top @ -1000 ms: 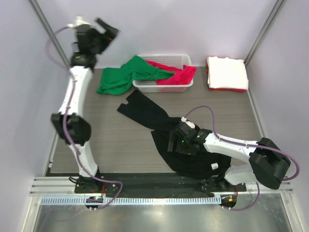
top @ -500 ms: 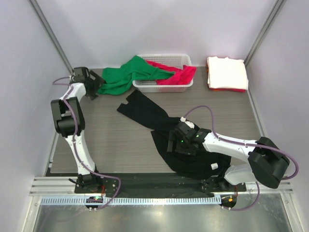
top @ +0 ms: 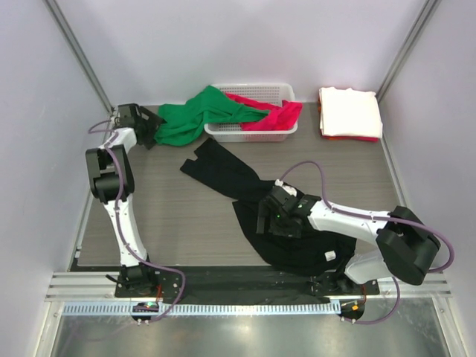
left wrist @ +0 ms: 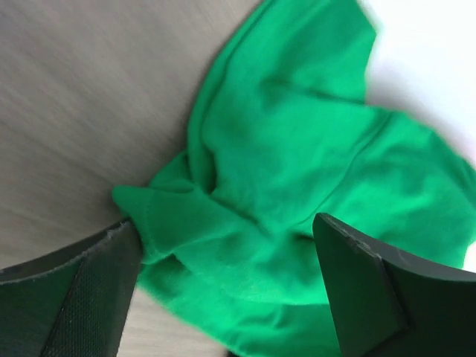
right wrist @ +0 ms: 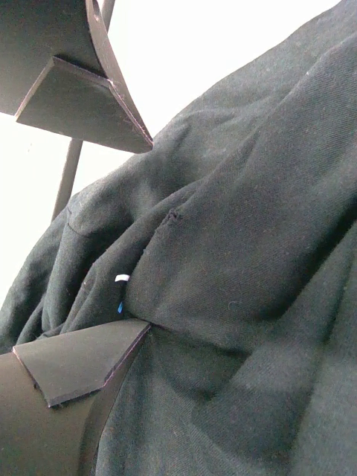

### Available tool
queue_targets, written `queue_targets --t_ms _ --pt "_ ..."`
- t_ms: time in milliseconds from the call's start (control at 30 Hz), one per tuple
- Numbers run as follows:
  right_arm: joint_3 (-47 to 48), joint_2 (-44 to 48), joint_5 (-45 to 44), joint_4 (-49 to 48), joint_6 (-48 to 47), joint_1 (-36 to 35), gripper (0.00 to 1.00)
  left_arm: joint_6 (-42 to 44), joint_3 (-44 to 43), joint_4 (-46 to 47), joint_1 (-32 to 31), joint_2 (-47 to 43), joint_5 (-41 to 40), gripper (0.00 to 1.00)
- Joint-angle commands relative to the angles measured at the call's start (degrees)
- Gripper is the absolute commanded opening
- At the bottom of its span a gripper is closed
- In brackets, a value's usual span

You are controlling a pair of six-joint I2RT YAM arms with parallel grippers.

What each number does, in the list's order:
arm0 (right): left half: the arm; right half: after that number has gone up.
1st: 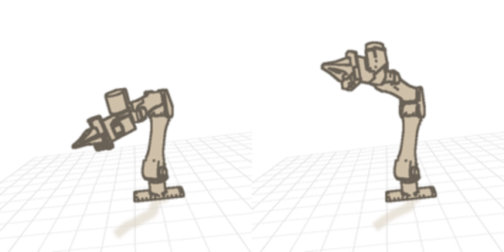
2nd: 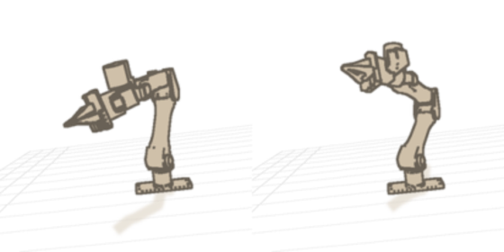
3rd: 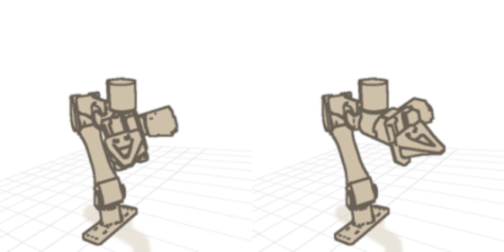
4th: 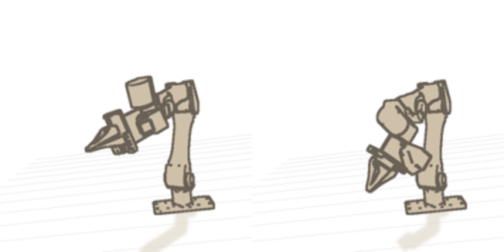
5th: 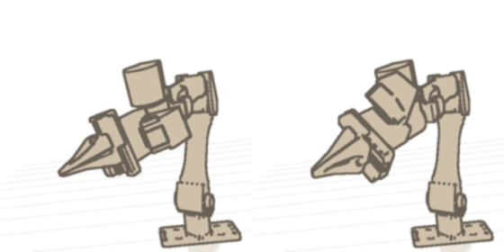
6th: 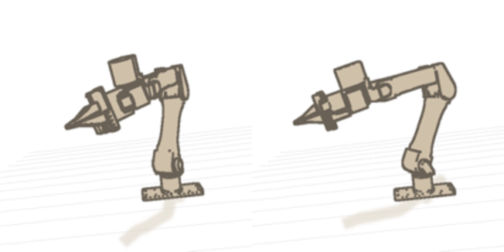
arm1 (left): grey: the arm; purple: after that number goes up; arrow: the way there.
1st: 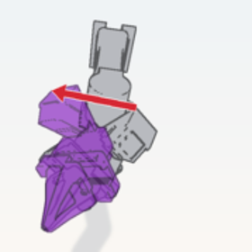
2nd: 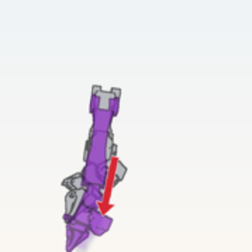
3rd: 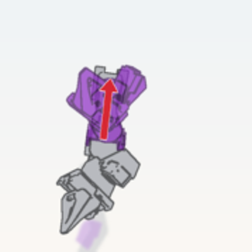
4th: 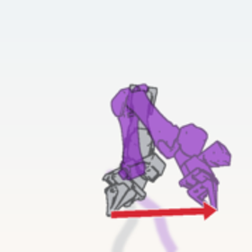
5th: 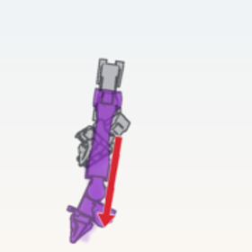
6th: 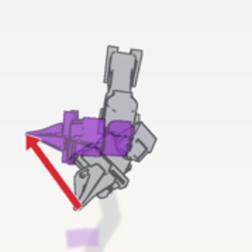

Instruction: Fold and stack the t-shirts

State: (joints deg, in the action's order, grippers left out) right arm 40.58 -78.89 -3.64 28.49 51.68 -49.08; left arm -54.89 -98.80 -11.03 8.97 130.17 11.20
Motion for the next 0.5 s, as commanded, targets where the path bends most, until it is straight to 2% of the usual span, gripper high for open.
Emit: queue_targets --t_ms 0,67,133,167,200,300,400,467 --pt "-0.1 -3.0 1.1 0.8 -0.9 -0.5 1.00 -3.9 -1.8 0.1 -1.1 4.7 1.5 0.92" --pt "-0.1 -3.5 1.1 0.7 -1.1 -0.5 1.00 -4.6 -3.3 0.0 -2.1 5.9 1.5 0.86" --pt "-0.4 -3.9 1.0 0.6 -1.1 -0.6 1.00 -5.2 -4.5 1.7 -2.7 7.4 2.1 0.69" --pt "-0.5 -4.1 0.9 0.5 -1.3 -0.6 1.00 -6.7 -5.2 5.0 -3.4 7.7 3.5 0.58" --pt "-1.0 -4.2 0.8 0.1 -1.3 -0.6 1.00 -8.2 -5.5 7.4 -3.7 8.0 4.8 0.30" --pt "-2.1 -5.0 1.0 -1.1 -1.6 -0.6 1.00 -13.2 -9.8 14.2 -6.5 8.3 6.8 0.00" --pt "-3.0 -5.8 1.4 -2.3 -1.3 -0.6 1.00 -16.4 -18.8 20.2 -11.9 7.1 5.8 0.00" --pt "-3.1 -5.7 1.5 -2.6 -1.3 -0.6 1.00 -16.0 -25.5 20.9 -16.7 7.6 3.1 0.00"
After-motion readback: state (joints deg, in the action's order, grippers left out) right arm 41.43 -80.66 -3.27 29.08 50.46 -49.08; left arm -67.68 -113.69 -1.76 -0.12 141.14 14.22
